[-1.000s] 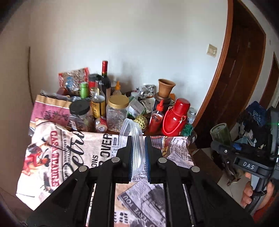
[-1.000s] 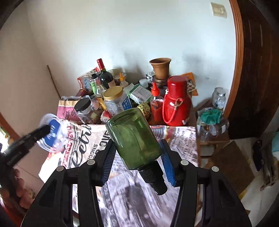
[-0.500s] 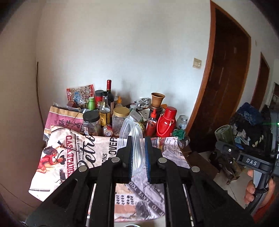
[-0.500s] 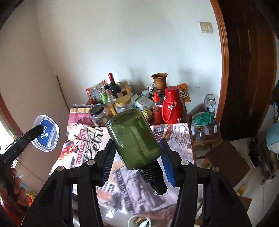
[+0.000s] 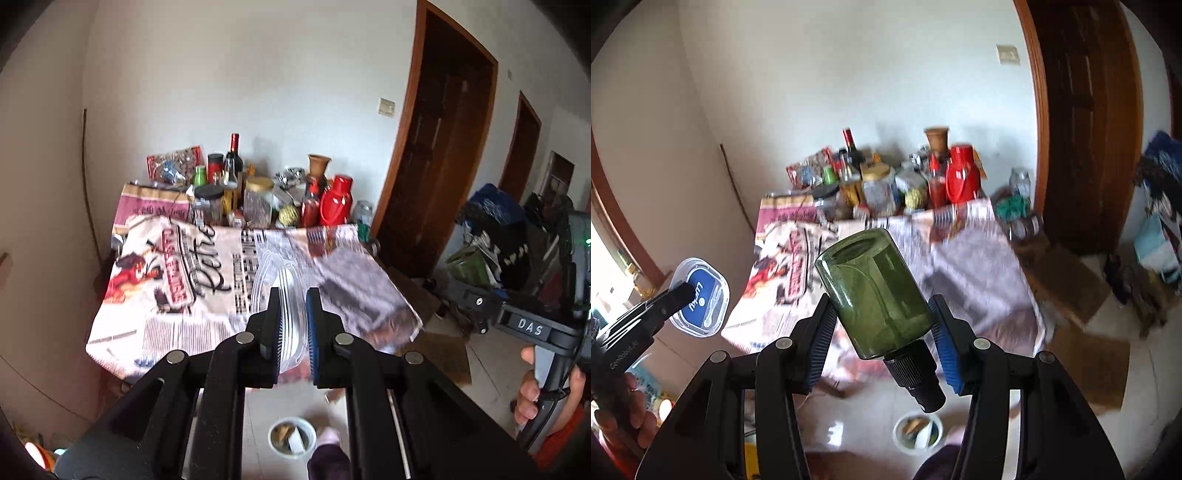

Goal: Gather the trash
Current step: 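Lift the green bottle and plastic lid and carry them over the bucket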

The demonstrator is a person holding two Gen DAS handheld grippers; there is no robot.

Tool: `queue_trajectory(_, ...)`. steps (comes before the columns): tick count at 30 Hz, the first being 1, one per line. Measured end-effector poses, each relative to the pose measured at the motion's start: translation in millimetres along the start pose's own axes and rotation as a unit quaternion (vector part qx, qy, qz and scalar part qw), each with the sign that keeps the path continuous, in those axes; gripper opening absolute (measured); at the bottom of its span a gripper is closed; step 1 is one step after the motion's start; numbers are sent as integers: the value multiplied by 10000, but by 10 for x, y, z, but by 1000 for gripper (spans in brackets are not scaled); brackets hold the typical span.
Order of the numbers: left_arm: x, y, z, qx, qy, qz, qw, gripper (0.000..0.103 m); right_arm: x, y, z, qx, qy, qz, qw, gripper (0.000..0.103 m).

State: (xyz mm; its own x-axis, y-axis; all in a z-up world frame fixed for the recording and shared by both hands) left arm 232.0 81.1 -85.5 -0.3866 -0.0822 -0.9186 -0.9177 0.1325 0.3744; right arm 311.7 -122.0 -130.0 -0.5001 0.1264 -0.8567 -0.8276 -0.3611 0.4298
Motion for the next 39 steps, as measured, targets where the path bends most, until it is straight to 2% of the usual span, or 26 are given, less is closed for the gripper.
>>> queue_trajectory(5, 249, 270, 13, 90, 41, 202, 9997, 11, 388, 220, 122, 160, -117, 365, 9991, 48)
queue_trajectory(9, 457, 305, 16, 75, 145, 411, 9990, 11, 564, 302, 110, 213, -22, 565, 9982, 48)
queue_trajectory(14, 752, 163, -15, 0, 268, 754, 9968, 11, 822, 188, -34, 176, -132, 904, 9957, 48)
queue_trajectory(19, 1100, -247, -52, -220, 172, 1172, 9927, 11, 1116, -112, -242, 117, -174, 1219, 9923, 48)
queue_trajectory(24, 1685, -760, -109, -189, 221, 1516, 9880, 11, 1565, -577, -510, 18, -34, 1613, 9869, 48)
queue_trajectory(30, 2771, -1423, 0, -273, 430, 2127, 9758, 11, 2218, -1145, -773, -79, 415, 2029, 9783, 48)
queue_trajectory(36, 3714, -1849, 193, -454, 616, 2548, 9640, 11, 3002, -1778, -931, -213, 329, 2488, 9678, 48)
queue_trajectory(39, 4030, -2010, 259, -538, 676, 2655, 9602, 11, 3317, -1999, -957, -283, 252, 2589, 9652, 48)
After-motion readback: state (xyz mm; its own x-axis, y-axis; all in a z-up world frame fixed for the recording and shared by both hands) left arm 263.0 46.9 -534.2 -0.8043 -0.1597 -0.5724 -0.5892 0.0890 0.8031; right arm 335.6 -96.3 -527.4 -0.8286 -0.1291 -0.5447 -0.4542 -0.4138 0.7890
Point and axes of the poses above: each gripper's, at about its wrist camera, not at the fingertips, and y roughly against the way its jaws point, z to its left, x to its underside, the point moved 5 cm from there along -y, roughly the way its jaws point, and after that the axes turned 12 degrees about -z, right-handed, at the moved point
